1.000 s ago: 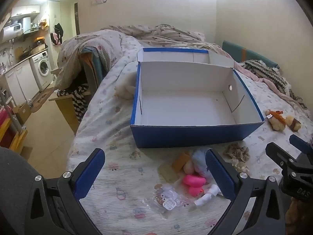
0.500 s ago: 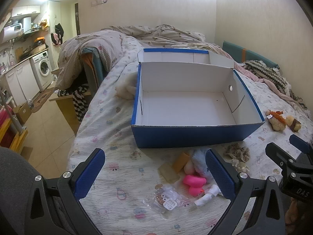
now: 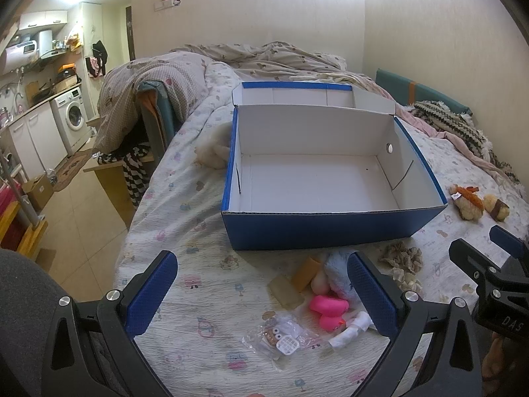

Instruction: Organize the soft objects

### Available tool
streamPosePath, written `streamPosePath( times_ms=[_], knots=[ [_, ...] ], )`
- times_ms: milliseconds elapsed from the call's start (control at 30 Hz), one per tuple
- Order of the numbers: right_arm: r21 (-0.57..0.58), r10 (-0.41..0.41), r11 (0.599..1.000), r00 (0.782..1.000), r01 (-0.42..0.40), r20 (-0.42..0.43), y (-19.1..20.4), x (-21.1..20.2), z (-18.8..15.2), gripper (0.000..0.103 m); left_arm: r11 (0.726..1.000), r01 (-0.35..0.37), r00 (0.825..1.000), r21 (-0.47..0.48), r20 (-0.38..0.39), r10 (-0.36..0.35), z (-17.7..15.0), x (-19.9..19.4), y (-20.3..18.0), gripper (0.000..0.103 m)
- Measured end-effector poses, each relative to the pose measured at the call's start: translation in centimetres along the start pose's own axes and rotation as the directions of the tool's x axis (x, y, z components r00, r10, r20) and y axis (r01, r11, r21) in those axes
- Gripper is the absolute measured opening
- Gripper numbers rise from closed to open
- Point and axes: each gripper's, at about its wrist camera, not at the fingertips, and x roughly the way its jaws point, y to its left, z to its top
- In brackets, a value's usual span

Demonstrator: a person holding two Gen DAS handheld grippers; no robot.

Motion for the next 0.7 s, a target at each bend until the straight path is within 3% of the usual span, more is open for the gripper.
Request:
streamPosePath(
  times_ms=[700],
  knots=[
    [-0.001, -0.002, 1.000, 1.000, 0.002, 0.000, 0.17, 0.20, -0.02, 0.103, 1.000, -0.003, 1.000, 0.003, 0.001, 0.003, -0.06, -0.06, 0.06, 0.103]
  ],
)
